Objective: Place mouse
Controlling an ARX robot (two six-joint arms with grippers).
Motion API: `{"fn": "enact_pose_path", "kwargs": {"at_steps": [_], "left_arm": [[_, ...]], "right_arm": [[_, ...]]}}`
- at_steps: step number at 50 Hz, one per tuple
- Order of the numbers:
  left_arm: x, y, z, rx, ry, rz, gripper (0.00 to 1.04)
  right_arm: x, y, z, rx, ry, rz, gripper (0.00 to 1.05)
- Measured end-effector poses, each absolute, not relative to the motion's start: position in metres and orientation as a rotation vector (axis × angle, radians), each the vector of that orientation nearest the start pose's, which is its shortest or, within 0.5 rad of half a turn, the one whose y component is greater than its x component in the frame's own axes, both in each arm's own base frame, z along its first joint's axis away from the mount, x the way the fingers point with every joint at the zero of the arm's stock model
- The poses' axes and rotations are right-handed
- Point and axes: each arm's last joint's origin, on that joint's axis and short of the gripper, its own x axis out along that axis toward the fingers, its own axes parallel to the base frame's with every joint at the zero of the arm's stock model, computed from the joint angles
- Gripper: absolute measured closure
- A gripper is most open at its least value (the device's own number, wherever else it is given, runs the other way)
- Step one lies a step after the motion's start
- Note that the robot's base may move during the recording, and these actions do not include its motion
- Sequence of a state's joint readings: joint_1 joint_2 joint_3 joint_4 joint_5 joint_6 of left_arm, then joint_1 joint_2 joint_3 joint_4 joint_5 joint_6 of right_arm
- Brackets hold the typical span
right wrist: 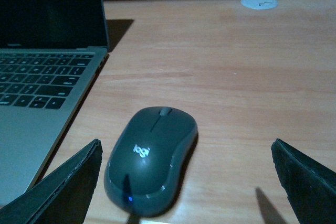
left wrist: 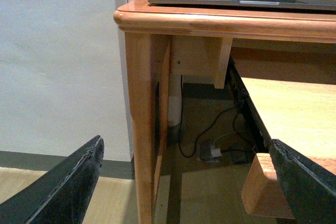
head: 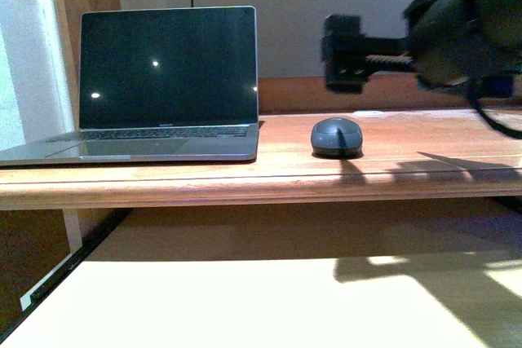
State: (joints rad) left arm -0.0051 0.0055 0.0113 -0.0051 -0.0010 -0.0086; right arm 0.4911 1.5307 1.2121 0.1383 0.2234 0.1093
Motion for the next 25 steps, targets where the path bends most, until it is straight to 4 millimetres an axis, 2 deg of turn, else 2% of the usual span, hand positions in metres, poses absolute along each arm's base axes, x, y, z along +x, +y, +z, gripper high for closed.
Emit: {"fn": "enact_pose_path", "kwargs": {"at_steps": [6,12,25], "left_arm": [[0.097,0.000,0.166,-0.009,-0.001,-0.004,0.08],[0.097,0.000,0.166,-0.009,-0.001,-0.004,0.08],[0.097,0.000,0.166,-0.009,-0.001,-0.004,0.08]], "right_arm": [[0.292,0.117,0.329,0.059,0.172,0.343,0.07],[0.267,0.073,0.311,0.027,0.183,0.405,0.07],[0.232,0.027,0.276,-0.001,0.213,0.515,0.07]]}}
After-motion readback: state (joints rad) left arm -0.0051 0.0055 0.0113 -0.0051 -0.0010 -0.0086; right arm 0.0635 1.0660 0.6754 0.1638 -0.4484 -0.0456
